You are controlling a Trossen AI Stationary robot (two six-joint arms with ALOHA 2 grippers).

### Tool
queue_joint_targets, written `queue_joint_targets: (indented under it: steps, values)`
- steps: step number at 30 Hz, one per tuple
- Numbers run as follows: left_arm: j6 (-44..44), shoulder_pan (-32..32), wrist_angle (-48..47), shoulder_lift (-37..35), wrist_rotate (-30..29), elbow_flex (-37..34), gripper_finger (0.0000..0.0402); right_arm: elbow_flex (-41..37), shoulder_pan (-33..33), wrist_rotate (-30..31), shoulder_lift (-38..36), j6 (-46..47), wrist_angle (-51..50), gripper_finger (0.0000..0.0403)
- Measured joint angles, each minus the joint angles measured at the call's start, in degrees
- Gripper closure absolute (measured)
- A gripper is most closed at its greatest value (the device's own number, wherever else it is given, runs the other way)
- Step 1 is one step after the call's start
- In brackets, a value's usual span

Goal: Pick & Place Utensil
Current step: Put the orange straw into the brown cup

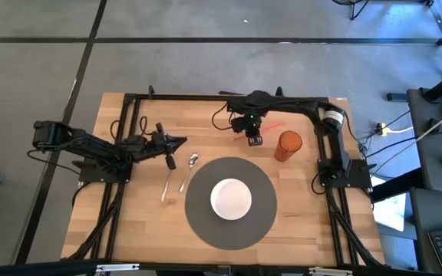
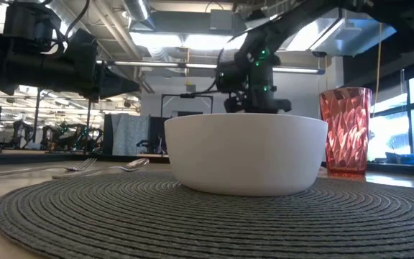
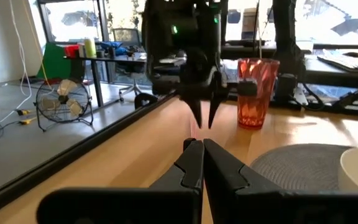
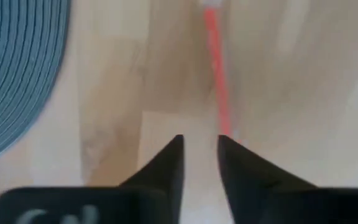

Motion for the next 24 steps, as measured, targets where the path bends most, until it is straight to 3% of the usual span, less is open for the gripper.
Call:
queue_joint_targets:
  steps: [6, 10, 17, 24]
  values:
    - [0.16, 0.00, -1.18, 0.00, -0.27, 0.00, 0.0399, 0.07, -1.92, -3.46, -0.08, -10.08, 3.80, 0.0215]
    - [1.31, 0.00, -1.20, 0.00, -0.28, 0.00, 0.0399, 0.12, -2.95, -5.05, -0.33, -15.97, 4.50, 0.0184]
    - [1.62, 0.00, -1.96, 0.00, -0.28, 0.00, 0.0397, -0.25, -3.89, -9.29, -0.33, -18.17, 4.22, 0.0187]
    - [1.63, 0.00, -1.96, 0.00, -0.20, 0.00, 0.0398, -3.76, -4.00, -7.51, -0.33, -18.69, 5.03, 0.0199]
